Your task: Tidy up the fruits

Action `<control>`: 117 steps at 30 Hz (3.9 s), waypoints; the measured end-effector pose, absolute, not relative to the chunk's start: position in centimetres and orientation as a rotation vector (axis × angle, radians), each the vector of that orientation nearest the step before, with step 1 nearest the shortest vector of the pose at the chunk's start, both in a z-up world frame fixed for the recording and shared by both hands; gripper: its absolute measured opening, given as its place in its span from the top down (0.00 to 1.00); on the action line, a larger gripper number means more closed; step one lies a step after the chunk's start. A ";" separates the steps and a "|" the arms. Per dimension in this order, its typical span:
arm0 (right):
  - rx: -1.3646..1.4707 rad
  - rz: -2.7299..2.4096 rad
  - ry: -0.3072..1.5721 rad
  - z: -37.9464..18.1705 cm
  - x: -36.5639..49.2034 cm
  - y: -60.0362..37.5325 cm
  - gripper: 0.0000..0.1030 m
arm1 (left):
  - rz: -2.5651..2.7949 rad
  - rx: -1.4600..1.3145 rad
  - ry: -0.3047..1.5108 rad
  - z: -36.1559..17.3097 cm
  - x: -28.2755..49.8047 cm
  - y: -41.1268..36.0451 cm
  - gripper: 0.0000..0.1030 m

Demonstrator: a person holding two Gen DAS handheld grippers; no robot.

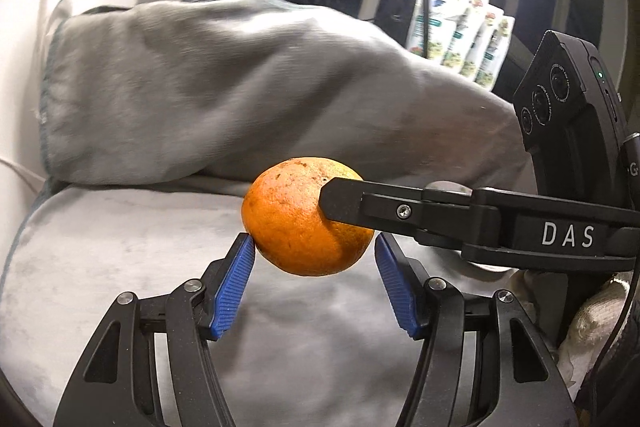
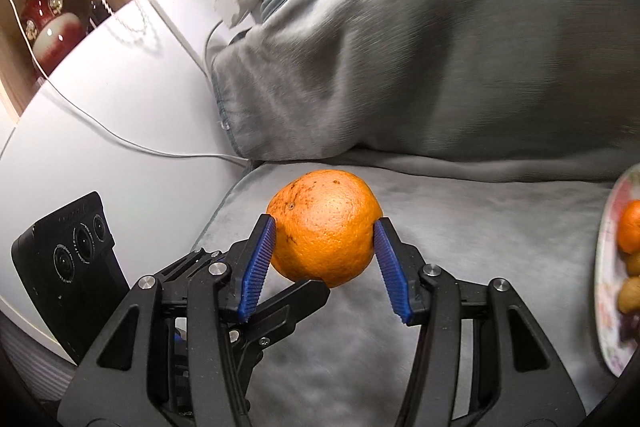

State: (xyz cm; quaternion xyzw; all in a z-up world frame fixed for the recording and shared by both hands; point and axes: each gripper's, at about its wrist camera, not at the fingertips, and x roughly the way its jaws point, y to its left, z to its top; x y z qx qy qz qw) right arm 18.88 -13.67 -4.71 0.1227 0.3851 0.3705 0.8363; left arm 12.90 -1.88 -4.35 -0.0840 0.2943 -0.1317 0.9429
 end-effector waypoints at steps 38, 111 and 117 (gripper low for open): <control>0.363 0.584 0.720 -3.0 17.0 -32.5 0.48 | -0.523 -0.052 0.602 -2.9 13.9 -16.8 0.40; 0.370 0.397 0.704 -4.2 17.8 -39.0 0.26 | -0.587 -0.015 0.684 -4.8 14.5 -19.7 0.37; 0.298 0.360 0.666 -3.3 16.0 -38.3 0.16 | -0.571 -0.027 0.684 -4.5 13.3 -18.5 0.30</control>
